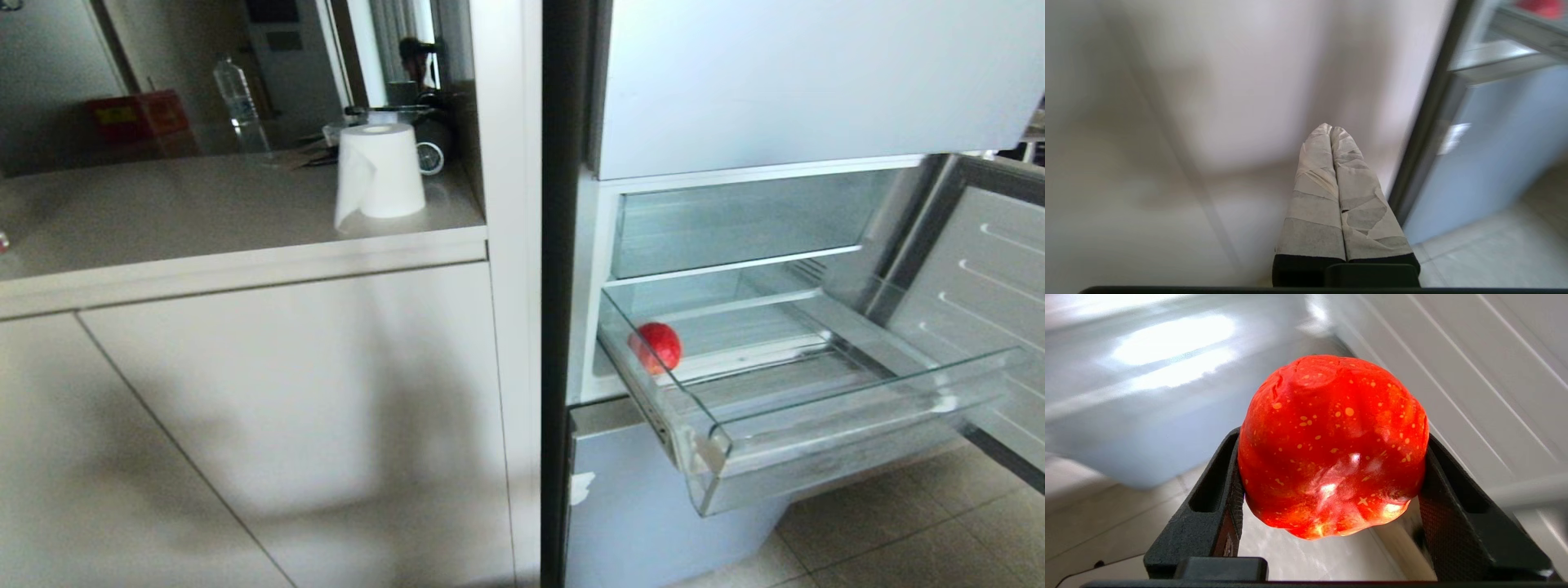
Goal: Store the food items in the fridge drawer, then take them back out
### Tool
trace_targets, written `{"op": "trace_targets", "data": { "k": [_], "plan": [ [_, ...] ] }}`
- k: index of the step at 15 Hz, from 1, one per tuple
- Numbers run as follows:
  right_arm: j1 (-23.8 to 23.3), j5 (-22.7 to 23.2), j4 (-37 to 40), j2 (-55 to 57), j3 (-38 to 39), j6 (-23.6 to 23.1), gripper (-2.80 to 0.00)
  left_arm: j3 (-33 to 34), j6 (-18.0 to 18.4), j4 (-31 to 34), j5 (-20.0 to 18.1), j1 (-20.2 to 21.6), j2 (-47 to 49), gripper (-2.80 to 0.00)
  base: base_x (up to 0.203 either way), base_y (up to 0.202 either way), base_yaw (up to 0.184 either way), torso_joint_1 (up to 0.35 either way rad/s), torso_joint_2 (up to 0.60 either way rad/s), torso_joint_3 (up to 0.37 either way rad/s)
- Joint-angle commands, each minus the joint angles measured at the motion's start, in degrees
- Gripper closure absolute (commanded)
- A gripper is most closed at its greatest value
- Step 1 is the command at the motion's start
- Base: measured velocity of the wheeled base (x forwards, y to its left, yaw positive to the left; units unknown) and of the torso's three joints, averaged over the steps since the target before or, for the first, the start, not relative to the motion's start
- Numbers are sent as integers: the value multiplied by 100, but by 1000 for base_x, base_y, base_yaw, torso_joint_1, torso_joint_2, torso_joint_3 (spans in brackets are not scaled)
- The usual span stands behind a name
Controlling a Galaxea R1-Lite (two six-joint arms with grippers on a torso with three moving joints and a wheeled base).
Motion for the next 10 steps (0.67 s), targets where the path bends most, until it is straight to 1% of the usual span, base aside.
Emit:
{"op": "trace_targets", "data": {
  "k": [1, 7, 9, 10],
  "plan": [
    [4, -3, 9, -2, 71, -9, 0, 0, 0, 2, 1, -2, 8, 0, -1, 6, -171, 2, 3, -2],
    [-30, -5, 2, 176, 114, 43, 0, 0, 0, 2, 1, -3, 8, 0, 1, 7, -174, 3, 1, 3],
    [-167, 3, -7, 404, 120, 163, 0, 0, 0, 2, 1, -4, 8, 0, 5, 9, -163, 1, 0, -2],
    [-375, 3, -28, 565, 92, 363, 0, 0, 0, 2, 1, -4, 8, 0, 0, 5, -116, 2, 2, 5]
  ]
}}
